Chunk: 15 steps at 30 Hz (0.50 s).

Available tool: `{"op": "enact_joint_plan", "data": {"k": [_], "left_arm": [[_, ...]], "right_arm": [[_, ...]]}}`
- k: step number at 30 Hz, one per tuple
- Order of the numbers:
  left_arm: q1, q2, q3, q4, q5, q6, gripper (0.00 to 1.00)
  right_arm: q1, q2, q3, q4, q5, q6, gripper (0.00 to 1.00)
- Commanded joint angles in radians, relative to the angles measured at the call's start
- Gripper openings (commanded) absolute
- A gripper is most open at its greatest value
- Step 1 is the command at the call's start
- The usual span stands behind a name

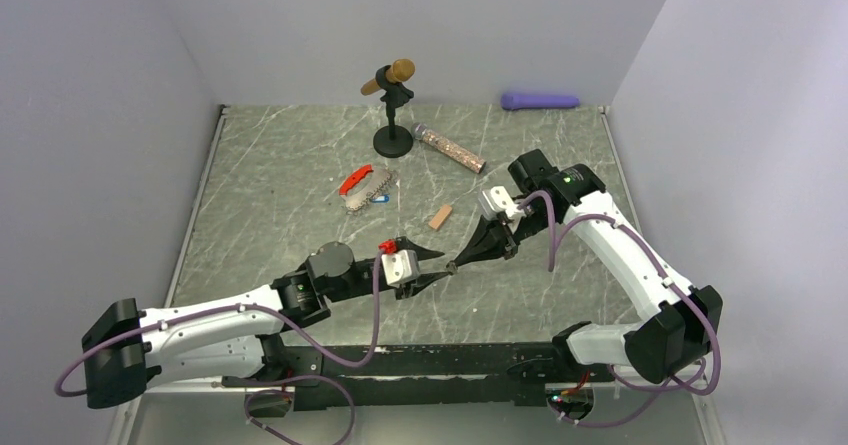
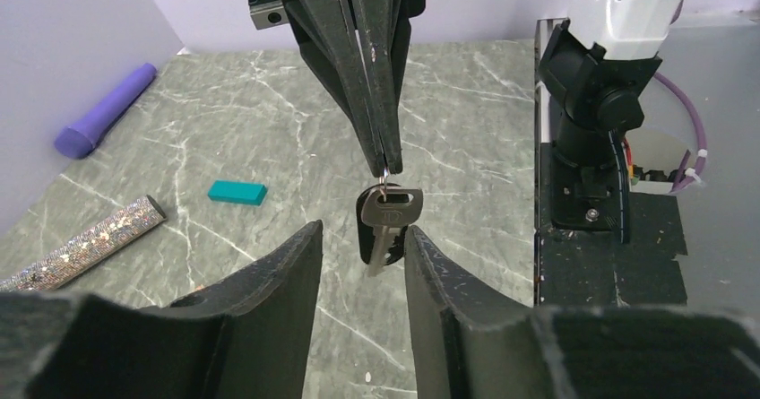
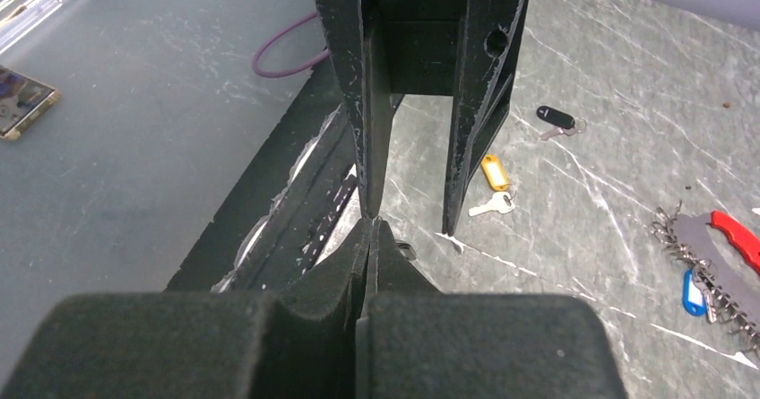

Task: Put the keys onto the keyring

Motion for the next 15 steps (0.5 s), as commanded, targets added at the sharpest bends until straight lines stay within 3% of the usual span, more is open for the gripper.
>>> {"op": "enact_joint_plan", "data": {"k": [1, 15], "left_arm": [[-0.029, 0.024, 0.065, 0.017, -0.055, 0.052, 0.42], [-0.046, 0.022, 0.058, 0.016, -0.070, 0.043, 0.27]], "right_arm": [[-0.001, -0.026, -0.006, -0.025, -0.048, -0.069, 0.00], [-0.005, -0.016, -0.012, 0.011, -0.043, -0.032, 0.00]]}}
